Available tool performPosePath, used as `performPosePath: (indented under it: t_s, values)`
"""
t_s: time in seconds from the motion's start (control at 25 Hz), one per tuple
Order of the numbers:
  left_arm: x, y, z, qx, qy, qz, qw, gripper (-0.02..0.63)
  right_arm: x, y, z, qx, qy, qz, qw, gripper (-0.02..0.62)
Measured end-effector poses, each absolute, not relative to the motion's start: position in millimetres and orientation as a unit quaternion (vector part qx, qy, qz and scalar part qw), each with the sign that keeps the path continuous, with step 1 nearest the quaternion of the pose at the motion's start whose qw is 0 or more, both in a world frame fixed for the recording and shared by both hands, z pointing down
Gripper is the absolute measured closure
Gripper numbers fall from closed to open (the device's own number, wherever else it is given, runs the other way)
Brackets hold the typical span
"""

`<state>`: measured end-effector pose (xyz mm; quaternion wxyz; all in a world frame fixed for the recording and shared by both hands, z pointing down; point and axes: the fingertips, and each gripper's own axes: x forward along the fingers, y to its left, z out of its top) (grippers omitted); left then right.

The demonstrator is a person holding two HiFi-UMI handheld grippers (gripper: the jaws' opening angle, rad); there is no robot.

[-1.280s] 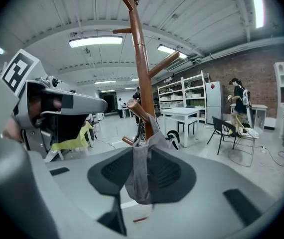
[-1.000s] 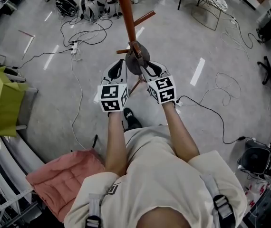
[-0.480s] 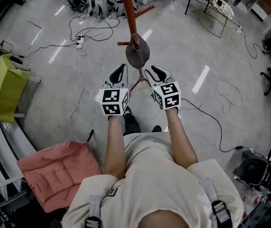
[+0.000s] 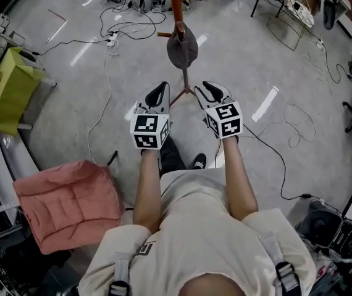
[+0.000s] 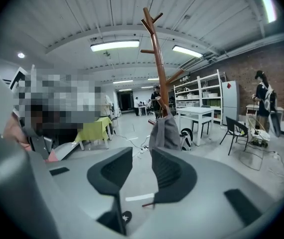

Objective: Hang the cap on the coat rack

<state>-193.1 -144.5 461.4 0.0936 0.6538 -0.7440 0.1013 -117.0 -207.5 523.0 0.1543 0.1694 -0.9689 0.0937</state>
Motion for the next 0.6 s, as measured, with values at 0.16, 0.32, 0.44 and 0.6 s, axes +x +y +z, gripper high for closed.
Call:
performPosePath:
  t_s: [0.16, 0.32, 0.44, 0.6]
  values:
    - [-183, -124, 471, 0.648, -0.745, 0.131, 0.088, 0.598, -106, -206, 525, 0.172, -0.969, 0.118, 0.134, 0.472]
    - [-194, -110, 470, 0.633, -0.758, 0.129, 0.09, 0.598, -109, -198, 519, 0.162, -0.972, 0.12, 0.119, 0.472]
    - [-195, -109, 465, 0.63, -0.763, 0.118, 0.085, 0.598, -111, -189, 511, 0.139, -0.976, 0.129, 0.103, 0.472]
    - [-187, -108, 454, 0.64, -0.757, 0.106, 0.074, 0.598, -109, -181, 500, 0.129, -0.98, 0.117, 0.093, 0.472]
